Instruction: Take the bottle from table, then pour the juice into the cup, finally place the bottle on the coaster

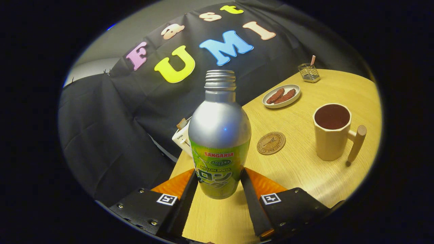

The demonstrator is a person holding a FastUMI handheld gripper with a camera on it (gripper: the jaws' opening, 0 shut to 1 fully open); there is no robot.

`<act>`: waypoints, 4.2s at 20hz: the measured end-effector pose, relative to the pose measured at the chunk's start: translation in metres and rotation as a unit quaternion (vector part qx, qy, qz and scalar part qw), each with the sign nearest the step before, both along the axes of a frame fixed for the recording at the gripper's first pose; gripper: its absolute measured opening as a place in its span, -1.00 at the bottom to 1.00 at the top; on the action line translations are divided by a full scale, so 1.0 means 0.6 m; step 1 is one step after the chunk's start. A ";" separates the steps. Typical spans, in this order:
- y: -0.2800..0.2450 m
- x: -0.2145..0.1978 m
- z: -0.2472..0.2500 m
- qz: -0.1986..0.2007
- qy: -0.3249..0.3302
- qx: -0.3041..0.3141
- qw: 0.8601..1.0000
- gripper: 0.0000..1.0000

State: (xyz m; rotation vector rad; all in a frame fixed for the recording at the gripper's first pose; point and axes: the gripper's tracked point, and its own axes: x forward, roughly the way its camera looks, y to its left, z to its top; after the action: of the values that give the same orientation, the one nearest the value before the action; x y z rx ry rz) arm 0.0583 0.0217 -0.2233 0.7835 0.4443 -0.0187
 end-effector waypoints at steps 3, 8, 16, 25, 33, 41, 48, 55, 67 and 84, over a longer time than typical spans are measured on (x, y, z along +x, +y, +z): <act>-0.023 -0.004 0.000 -0.020 -0.001 0.044 0.999 0.50; -0.040 -0.004 -0.007 -0.038 0.001 0.102 0.994 0.50; -0.066 -0.014 -0.022 -0.081 0.004 0.211 0.974 0.48; -0.082 -0.008 -0.034 -0.118 0.021 0.314 0.942 0.48; -0.079 0.023 -0.010 -0.139 0.022 0.411 0.901 0.48; -0.079 0.033 0.003 -0.155 0.029 0.477 0.864 0.48; -0.082 0.046 0.014 -0.163 0.032 0.514 0.842 0.48; -0.079 0.056 0.027 -0.169 0.038 0.547 0.819 0.48; -0.094 0.066 0.048 -0.188 0.040 0.590 0.784 0.48; -0.118 0.074 0.099 -0.195 0.040 0.644 0.739 0.48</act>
State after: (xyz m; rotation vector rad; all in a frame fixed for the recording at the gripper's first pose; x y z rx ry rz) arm 0.1026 -0.0489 -0.1641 2.2669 0.3186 -0.1501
